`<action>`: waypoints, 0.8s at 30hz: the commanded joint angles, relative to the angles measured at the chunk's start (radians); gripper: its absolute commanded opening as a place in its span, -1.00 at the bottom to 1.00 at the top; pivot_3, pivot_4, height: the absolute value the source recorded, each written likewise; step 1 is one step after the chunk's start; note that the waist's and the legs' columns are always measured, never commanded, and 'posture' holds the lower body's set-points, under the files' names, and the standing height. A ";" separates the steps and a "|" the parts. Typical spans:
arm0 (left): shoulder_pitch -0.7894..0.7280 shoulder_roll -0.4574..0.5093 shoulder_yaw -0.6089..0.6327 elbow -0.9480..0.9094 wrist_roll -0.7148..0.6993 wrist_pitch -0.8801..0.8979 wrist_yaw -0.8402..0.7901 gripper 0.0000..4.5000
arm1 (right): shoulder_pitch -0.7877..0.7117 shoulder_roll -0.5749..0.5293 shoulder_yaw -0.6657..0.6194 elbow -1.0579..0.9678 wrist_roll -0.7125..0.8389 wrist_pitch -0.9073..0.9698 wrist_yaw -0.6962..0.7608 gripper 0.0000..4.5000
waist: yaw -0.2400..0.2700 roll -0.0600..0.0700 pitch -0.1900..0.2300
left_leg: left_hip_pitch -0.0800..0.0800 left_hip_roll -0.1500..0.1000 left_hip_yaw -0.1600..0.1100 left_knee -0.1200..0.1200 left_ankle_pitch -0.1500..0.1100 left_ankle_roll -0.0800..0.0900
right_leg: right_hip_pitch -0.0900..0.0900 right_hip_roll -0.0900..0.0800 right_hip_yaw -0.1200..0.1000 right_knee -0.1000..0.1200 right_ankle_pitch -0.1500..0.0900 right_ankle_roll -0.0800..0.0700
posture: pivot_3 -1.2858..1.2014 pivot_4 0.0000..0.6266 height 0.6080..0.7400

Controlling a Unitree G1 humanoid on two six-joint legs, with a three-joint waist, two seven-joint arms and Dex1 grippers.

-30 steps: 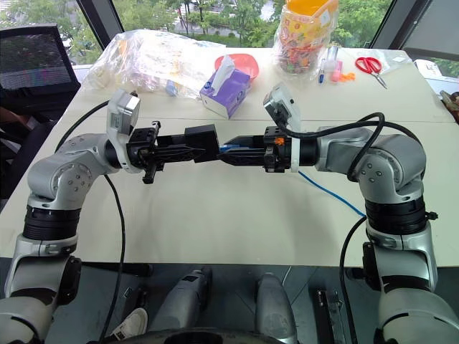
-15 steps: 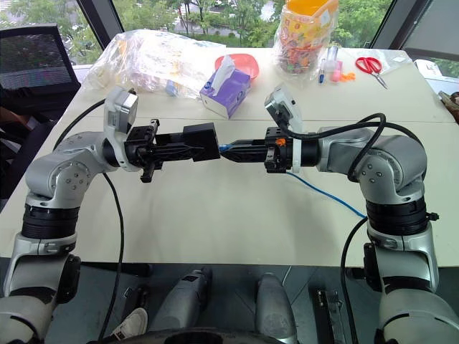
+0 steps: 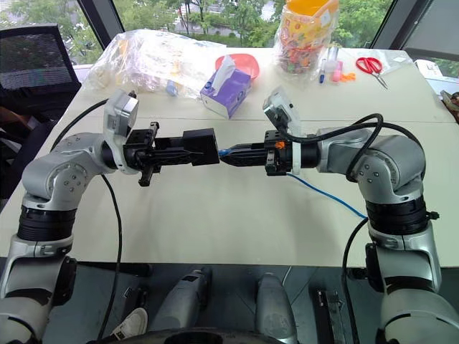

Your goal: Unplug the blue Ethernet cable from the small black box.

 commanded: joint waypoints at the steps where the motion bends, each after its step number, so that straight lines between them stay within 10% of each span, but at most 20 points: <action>1: 0.018 0.056 0.034 -0.024 -0.011 0.003 -0.033 -0.78 | -0.001 -0.083 -0.045 0.183 -0.104 -0.080 0.042 -0.98 | 0.000 0.000 0.000 | 0.000 0.000 0.000 0.000 0.000 0.000 | 0.000 0.000 0.000 0.000 0.000 0.000 | 0.03 -0.52 0.82; 12: 0.043 0.090 0.039 -0.035 -0.007 -0.004 -0.029 -0.78 | -0.012 -0.133 0.024 0.409 -0.302 -0.307 0.151 -0.98 | -0.010 0.001 0.000 | -0.001 0.000 0.001 -0.001 -0.001 0.001 | -0.001 0.000 0.000 0.000 0.000 0.000 | 0.03 -0.52 0.82; 24: 0.010 -0.107 -0.079 0.186 0.307 -0.420 0.090 -0.78 | -0.198 0.134 0.001 0.983 -0.615 -0.618 -0.259 -0.98 | -0.002 0.001 0.000 | 0.000 -0.001 0.002 -0.001 0.000 0.001 | -0.001 0.000 0.001 0.001 0.002 0.004 | 0.03 -0.52 0.82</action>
